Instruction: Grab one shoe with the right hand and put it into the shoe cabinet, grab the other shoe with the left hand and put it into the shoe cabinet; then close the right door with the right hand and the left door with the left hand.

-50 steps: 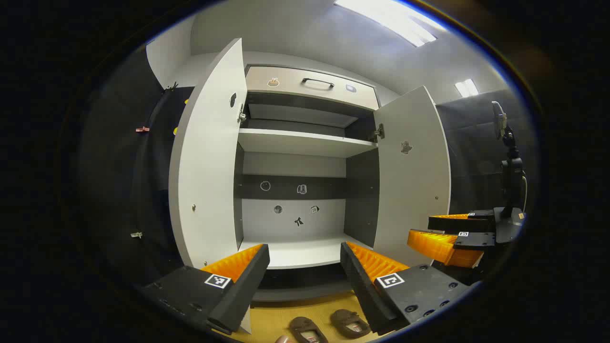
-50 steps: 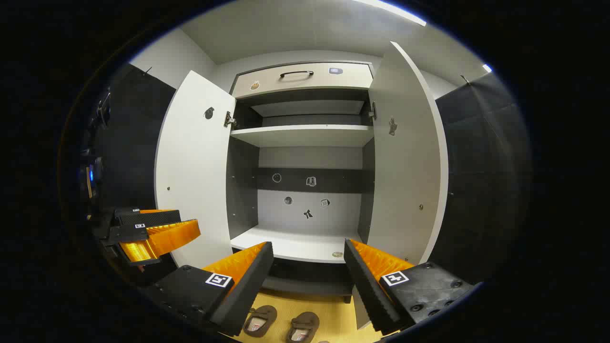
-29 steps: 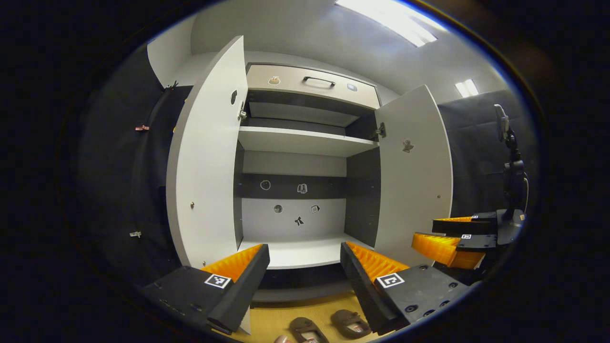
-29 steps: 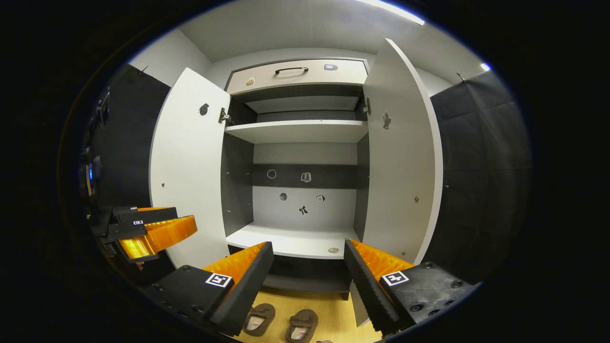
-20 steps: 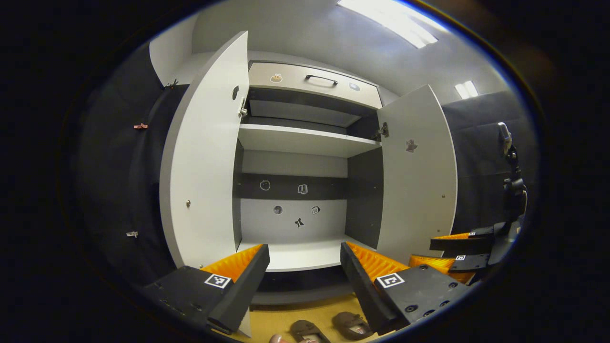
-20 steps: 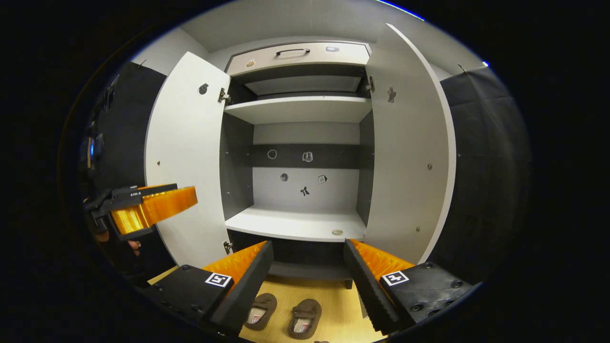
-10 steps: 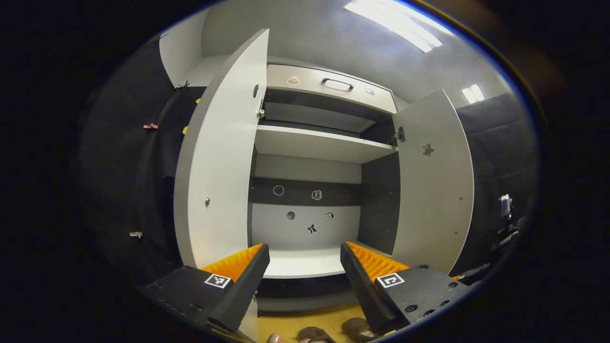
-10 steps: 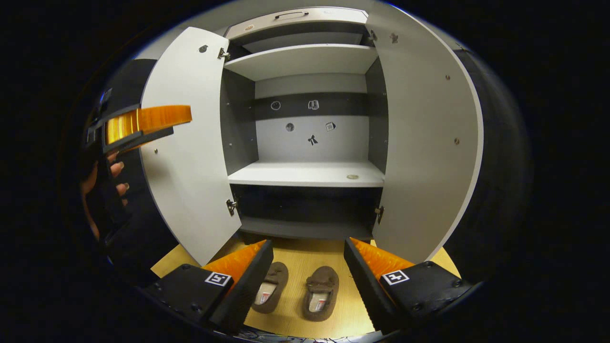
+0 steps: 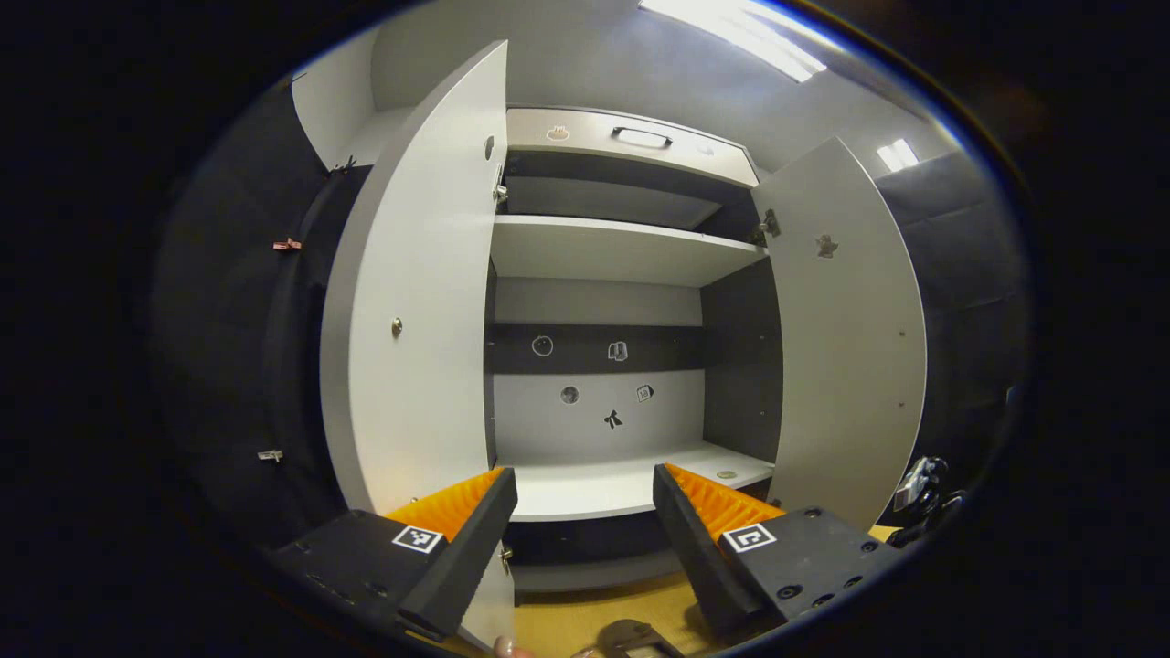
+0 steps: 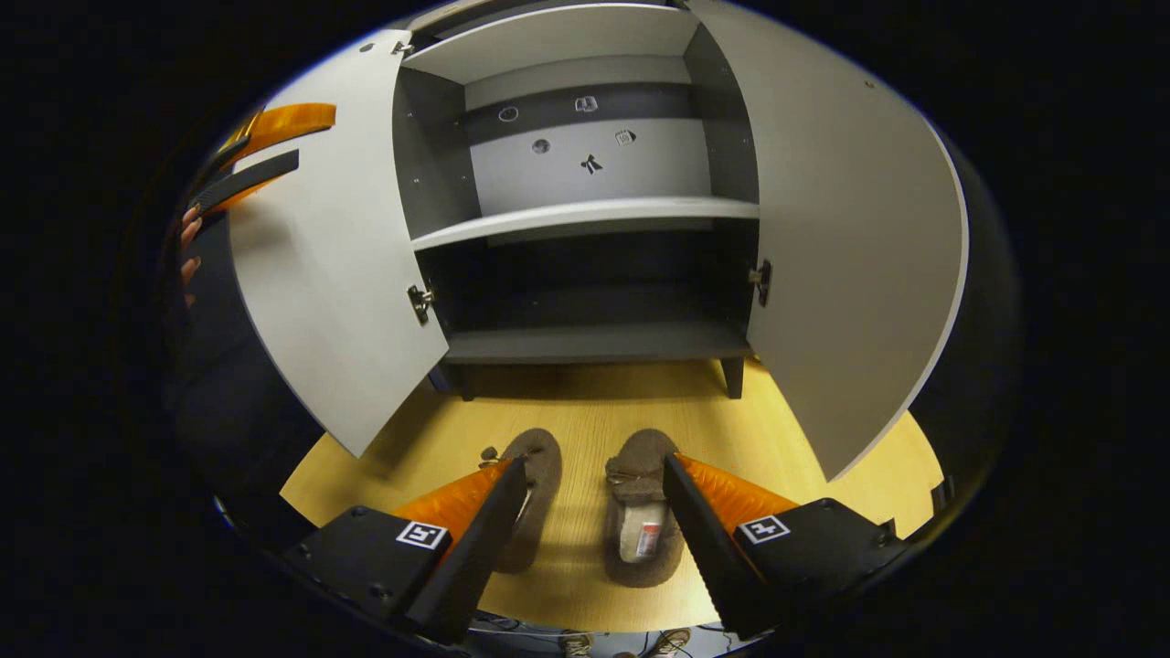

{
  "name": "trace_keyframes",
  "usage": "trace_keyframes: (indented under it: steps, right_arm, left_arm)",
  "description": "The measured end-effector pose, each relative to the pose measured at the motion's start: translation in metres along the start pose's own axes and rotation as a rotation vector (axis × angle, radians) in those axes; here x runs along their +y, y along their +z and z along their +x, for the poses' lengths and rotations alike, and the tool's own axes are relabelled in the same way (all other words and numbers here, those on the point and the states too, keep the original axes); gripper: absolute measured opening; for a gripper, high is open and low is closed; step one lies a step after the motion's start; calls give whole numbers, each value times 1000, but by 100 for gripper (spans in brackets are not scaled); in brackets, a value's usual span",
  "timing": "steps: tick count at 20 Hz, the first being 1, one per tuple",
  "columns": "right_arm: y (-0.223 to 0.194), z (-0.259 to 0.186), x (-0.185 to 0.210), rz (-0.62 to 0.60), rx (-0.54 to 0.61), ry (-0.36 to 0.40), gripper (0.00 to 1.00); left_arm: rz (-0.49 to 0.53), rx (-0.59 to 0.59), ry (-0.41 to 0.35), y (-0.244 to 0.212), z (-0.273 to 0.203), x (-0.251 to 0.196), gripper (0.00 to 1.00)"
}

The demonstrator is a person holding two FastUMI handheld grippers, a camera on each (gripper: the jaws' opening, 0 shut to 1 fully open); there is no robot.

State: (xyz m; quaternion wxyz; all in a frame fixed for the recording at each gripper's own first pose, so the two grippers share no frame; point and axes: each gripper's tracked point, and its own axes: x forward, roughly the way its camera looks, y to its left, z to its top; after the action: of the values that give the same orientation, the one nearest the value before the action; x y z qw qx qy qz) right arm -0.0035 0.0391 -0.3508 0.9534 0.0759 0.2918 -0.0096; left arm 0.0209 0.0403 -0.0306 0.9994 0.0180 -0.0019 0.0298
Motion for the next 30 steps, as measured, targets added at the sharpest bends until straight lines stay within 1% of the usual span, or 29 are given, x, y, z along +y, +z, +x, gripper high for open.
trace_keyframes:
  steps: [5,9,11,12,15,18,19,20,23,24,25,26,28,29,30]
  right_arm:
    - [-54,28,-1,21,91,0,100]
    - [-80,48,-5,41,124,-4,95]
    - [-86,61,-9,49,123,-12,95]
    - [-89,68,-10,50,122,-13,90]
    - [-95,88,-14,43,128,-25,81]
    - [-101,105,-16,31,133,-37,80]
    - [-101,110,-17,24,133,-42,77]
    - [-101,116,-18,16,133,-49,71]
    - [-98,126,-23,7,130,-70,68]
    - [-98,130,-27,8,137,-78,63]
    - [-97,134,-29,10,140,-87,67]
    - [-97,136,-32,11,144,-94,54]
    - [-98,146,-36,16,156,-109,48]
    - [-96,147,-36,14,162,-113,47]
    - [-99,156,-41,7,163,-125,32]
  left_arm:
    - [10,4,-12,-16,-1,-13,94]
    - [-12,-41,-22,-10,-11,-25,94]
    - [-4,-44,-17,-10,-13,-26,94]
    - [1,-44,-12,-11,-15,-26,94]
    - [3,-35,-4,-16,-17,-27,94]
    - [3,-18,4,-25,-21,-25,94]
    - [4,-13,7,-27,-21,-23,94]
    - [5,-7,10,-30,-22,-22,94]
    - [-2,0,16,-36,-23,-17,94]
    - [-6,0,18,-37,-23,-16,94]
    - [-10,2,21,-38,-22,-14,94]
    - [-13,6,24,-40,-23,-12,94]
    - [-17,11,30,-44,-22,-9,94]
    - [-17,14,32,-45,-21,-8,94]
    - [-14,17,35,-46,-22,-6,94]
